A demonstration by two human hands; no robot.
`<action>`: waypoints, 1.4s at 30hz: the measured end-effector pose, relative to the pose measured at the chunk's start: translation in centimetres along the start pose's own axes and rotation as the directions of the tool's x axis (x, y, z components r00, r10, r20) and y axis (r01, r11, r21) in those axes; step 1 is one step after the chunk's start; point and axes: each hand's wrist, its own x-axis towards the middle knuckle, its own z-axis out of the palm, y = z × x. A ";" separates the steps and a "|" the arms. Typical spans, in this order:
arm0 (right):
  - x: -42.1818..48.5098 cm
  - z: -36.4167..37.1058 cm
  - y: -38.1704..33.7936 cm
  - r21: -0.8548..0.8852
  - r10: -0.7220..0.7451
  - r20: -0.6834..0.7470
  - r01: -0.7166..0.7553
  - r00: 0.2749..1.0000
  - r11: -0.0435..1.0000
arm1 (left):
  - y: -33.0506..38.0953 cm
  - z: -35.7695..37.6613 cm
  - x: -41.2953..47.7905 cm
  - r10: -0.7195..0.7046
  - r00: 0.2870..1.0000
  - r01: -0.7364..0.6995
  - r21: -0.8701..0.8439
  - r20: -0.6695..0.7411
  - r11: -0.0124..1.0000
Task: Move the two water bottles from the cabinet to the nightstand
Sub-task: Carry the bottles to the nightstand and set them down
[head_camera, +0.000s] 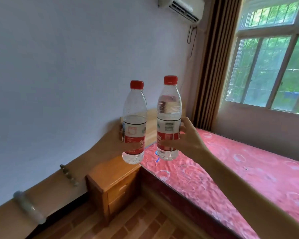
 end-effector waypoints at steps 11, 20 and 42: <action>15.5 5.7 10.0 0.056 0.006 0.122 -0.013 0.993 0.998 | -6.9 -0.2 12.6 -0.015 0.993 0.025 0.081 -0.118 0.996; 30.1 12.5 15.5 0.105 -0.055 0.242 0.030 0.969 0.994 | -15.3 -4.2 26.0 -0.163 0.973 0.170 0.031 -0.161 0.985; 54.8 28.5 33.8 0.120 -0.022 0.526 -0.049 0.850 0.992 | -36.3 -5.4 45.7 -0.386 0.817 0.435 0.019 -0.429 0.900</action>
